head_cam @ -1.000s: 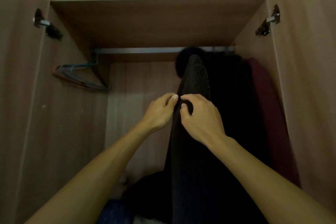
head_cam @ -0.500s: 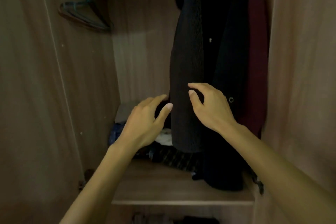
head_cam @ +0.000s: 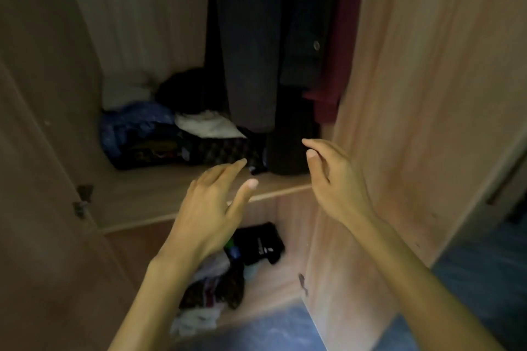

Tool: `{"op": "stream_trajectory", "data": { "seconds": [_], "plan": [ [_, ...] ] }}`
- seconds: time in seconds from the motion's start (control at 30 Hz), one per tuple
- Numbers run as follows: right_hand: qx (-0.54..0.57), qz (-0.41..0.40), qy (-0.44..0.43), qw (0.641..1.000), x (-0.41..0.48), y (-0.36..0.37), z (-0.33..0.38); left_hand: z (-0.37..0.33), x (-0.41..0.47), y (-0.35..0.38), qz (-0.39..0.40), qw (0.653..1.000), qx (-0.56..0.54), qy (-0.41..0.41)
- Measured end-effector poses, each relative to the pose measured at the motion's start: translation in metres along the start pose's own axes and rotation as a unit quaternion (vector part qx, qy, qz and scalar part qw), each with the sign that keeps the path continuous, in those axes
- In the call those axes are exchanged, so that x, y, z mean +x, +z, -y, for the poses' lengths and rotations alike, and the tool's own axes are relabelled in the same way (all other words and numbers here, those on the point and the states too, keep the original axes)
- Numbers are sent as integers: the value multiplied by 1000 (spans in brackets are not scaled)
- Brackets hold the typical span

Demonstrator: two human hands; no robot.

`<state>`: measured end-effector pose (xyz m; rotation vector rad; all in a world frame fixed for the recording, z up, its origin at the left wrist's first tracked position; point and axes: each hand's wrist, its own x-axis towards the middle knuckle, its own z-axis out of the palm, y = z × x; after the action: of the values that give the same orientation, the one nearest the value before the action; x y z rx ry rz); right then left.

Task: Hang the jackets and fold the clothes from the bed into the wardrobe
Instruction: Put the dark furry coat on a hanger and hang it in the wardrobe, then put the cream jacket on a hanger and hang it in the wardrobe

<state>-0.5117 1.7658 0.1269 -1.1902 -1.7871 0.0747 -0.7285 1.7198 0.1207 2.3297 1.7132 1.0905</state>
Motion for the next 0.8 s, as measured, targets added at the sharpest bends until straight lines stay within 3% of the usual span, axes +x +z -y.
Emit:
{"op": "stream_trajectory", "data": {
  "seconds": [0.23,0.47,0.8],
  "plan": [
    [-105,-4,119,987,-125,-53,-13,-47,-52,65,96,989,-102,58],
    [-194,-83,237,948,-249,-153,-42,-144,-107,129,179,950,-209,147],
    [-247,-182,388,869,-452,-320,-50,-350,-218,216,321,868,-228,303]
  ]
}}
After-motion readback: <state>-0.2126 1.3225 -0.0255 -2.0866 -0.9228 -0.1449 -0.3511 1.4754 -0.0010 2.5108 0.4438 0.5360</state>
